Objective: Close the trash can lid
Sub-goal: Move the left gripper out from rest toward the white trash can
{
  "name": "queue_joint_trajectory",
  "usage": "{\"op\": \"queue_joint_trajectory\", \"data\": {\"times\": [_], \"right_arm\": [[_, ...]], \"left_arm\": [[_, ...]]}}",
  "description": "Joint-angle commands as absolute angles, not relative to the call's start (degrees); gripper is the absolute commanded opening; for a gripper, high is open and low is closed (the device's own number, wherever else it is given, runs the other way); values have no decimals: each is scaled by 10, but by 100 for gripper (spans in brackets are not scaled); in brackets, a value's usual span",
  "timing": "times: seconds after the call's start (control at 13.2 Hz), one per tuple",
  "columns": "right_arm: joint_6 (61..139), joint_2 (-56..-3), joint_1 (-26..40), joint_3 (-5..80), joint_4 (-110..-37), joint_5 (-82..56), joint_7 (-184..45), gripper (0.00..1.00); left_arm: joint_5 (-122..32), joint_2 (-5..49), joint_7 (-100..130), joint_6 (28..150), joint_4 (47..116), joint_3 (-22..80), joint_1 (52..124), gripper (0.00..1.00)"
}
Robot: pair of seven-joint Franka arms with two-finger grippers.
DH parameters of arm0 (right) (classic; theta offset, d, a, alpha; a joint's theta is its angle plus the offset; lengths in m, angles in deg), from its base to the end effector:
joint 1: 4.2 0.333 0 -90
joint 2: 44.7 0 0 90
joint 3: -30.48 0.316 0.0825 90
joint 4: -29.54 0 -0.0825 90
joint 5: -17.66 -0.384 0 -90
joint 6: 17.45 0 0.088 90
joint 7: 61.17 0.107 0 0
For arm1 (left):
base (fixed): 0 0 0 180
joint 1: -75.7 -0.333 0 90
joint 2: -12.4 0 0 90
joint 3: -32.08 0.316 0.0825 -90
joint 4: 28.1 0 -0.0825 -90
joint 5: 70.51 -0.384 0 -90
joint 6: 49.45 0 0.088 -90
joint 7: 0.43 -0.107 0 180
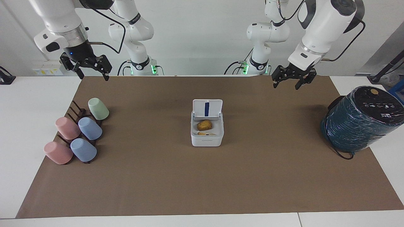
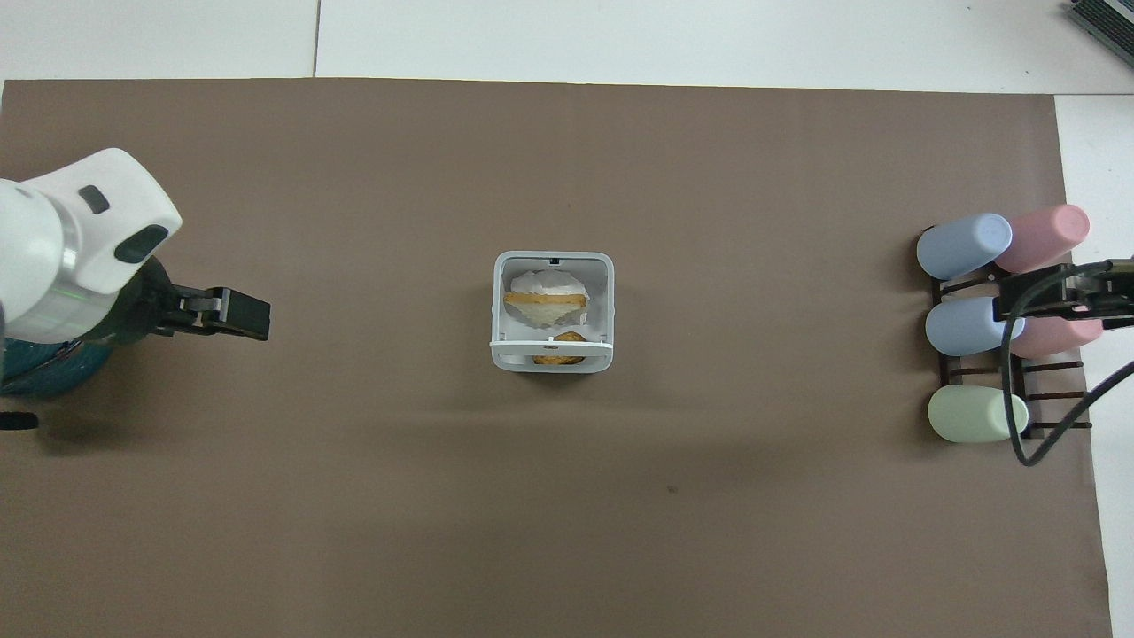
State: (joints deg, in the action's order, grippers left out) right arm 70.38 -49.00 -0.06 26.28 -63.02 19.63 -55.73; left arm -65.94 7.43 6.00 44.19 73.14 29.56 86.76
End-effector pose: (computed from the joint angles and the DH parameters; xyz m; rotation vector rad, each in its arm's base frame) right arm 0.5271 -0.0059 0.6407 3.1087 -0.1508 -0.0099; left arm 0.5117 -0.1328 0.5843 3.0684 -0.1807 -0.0898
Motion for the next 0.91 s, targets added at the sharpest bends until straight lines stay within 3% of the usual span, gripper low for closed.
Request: {"op": "queue_joint_trajectory", "data": {"times": [0.0, 0.08, 0.15, 0.3, 0.84], "right_arm": [[701, -501, -2, 265, -639, 198, -567, 100], [701, -501, -2, 265, -639, 199, -567, 100], [701, -501, -2, 265, -639, 199, -567, 100], [701, -501, -2, 265, -639, 199, -567, 100], [701, -501, -2, 265, -640, 198, -567, 100]], "left_arm": [[-652, 31, 121, 455, 790, 302, 925, 54], [-640, 22, 141, 461, 806, 302, 939, 26], [-634, 14, 144, 475, 824, 302, 952, 10], [-634, -2, 151, 505, 855, 302, 984, 0], [-608, -4, 335, 661, 916, 302, 1085, 0]]}}
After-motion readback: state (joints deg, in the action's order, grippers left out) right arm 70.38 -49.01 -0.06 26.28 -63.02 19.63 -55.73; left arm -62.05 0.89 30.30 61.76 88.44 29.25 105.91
